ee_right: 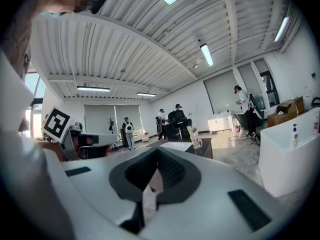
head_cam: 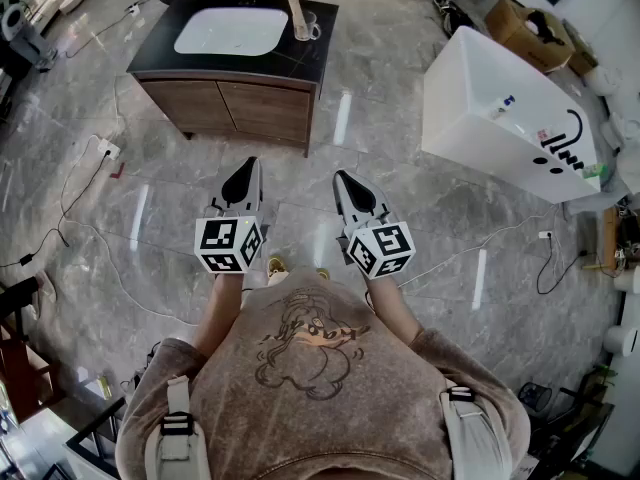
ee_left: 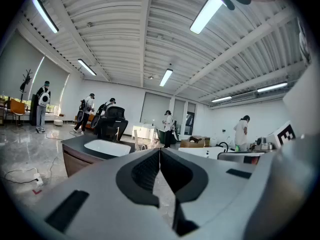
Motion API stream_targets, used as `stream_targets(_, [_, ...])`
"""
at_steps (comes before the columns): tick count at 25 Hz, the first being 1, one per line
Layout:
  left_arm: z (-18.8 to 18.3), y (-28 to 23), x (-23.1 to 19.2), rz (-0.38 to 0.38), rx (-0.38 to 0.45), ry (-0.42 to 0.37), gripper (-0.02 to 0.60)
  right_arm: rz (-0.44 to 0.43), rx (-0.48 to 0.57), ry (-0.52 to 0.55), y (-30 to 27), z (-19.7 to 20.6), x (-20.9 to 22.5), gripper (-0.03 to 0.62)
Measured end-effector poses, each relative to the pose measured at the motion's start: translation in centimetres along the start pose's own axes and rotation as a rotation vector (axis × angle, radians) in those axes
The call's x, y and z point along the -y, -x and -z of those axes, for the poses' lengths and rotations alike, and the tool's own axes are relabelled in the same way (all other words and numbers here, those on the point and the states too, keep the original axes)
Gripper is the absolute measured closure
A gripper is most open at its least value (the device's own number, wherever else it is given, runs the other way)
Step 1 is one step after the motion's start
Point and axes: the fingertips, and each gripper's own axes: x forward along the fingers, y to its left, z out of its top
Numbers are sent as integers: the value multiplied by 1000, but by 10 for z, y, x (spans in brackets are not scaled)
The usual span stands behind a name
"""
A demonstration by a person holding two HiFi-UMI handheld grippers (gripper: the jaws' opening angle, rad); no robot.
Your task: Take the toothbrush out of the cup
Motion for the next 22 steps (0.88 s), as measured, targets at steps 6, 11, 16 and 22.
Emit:
stream_targets(6, [1, -1, -9, 0, -12, 8, 563, -6, -1, 8, -4, -1, -4, 576])
stream_targets(11, [-1, -5, -17, 17, -16, 0, 563, -5, 16, 22, -8, -4, -8, 576])
stream_targets(16, [0, -5, -26, 50, -13, -16, 563, 27, 8, 26, -15, 3, -10, 576])
stream_targets(22, [5, -8, -33, 98, -21, -28, 563, 64, 14, 33, -21, 8, -15, 576])
